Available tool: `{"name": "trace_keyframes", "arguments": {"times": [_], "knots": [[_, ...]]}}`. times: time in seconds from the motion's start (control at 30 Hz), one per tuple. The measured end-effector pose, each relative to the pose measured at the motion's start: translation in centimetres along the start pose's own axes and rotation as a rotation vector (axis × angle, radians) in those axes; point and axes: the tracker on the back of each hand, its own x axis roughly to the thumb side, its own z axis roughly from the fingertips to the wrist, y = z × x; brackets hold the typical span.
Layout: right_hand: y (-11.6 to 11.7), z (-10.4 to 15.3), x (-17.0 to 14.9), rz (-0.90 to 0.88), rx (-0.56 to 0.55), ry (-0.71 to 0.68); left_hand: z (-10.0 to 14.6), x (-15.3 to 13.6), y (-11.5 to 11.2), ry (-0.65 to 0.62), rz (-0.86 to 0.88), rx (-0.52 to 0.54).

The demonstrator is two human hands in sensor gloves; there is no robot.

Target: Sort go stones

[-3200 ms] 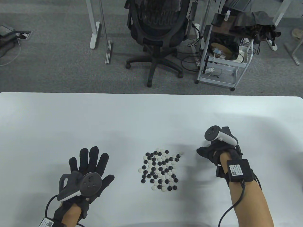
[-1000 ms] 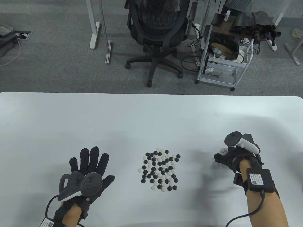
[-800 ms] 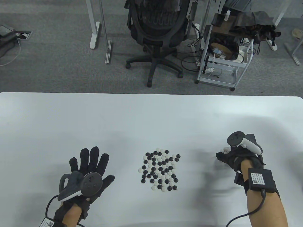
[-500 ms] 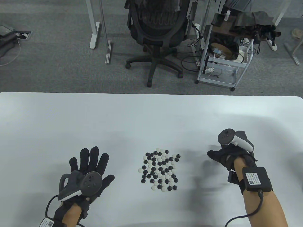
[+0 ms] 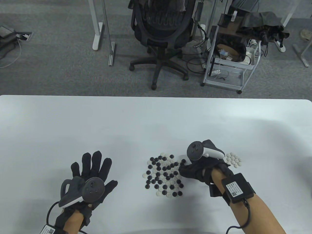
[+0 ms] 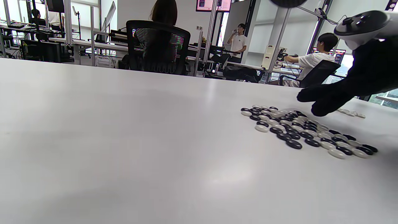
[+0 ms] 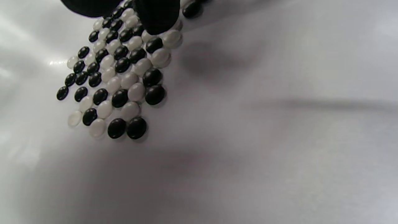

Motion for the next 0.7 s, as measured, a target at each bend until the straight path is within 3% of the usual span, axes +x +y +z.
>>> {"name": "trace_keyframes", "arguments": {"times": [0.2,0.57,0.7], "knots": [[0.4,0.1,-0.6,0.046,0.012,0.047,0.1,-0.1,0.0,0.0,0.006,0.009],[2.6,8.4,-13.0,-0.12,-0.071,0.3,0.2,0.0,0.0,-0.009,-0.006,0.018],[2.8,9.4,-15.5,-0.174,-0.111,0.358,-0.1,0.2,-0.3,-0.013,-0.02,0.003]]}}
